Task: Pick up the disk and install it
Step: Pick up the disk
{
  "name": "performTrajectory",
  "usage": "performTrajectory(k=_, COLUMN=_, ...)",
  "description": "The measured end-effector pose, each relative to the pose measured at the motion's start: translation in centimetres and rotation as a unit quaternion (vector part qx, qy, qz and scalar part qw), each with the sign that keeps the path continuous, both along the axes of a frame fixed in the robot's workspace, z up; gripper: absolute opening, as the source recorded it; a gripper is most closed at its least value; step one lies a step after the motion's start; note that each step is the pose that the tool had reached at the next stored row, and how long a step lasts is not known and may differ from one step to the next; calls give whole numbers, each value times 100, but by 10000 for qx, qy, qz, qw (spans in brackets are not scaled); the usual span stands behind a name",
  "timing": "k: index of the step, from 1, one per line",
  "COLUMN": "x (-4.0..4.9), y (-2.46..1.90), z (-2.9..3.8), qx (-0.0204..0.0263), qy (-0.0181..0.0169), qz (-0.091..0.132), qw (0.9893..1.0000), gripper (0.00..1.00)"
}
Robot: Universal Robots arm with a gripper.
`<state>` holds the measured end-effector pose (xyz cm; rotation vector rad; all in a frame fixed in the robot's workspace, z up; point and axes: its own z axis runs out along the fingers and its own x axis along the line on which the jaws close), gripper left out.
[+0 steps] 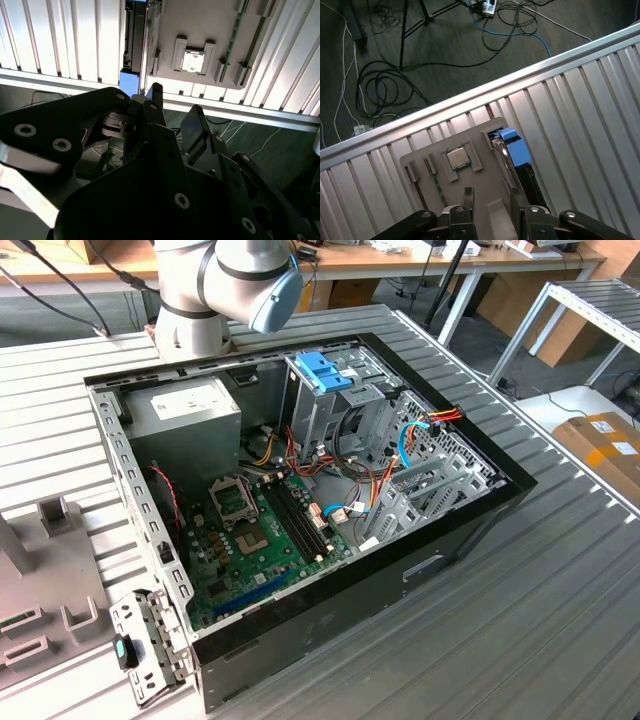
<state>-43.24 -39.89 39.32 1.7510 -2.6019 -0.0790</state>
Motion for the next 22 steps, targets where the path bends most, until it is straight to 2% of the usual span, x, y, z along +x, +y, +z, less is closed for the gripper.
performTrajectory(k=8, x=0, y=0, z=0, qx=0, qy=0, qz=174, qw=9998, gripper=42)
performTrajectory(k=15, x=0, y=0, z=0, qx=0, qy=0, qz=409, qw=9992, gripper=42)
performTrajectory(k=22, x=0, y=0, z=0, qx=0, qy=0, qz=550, qw=9985, gripper=42)
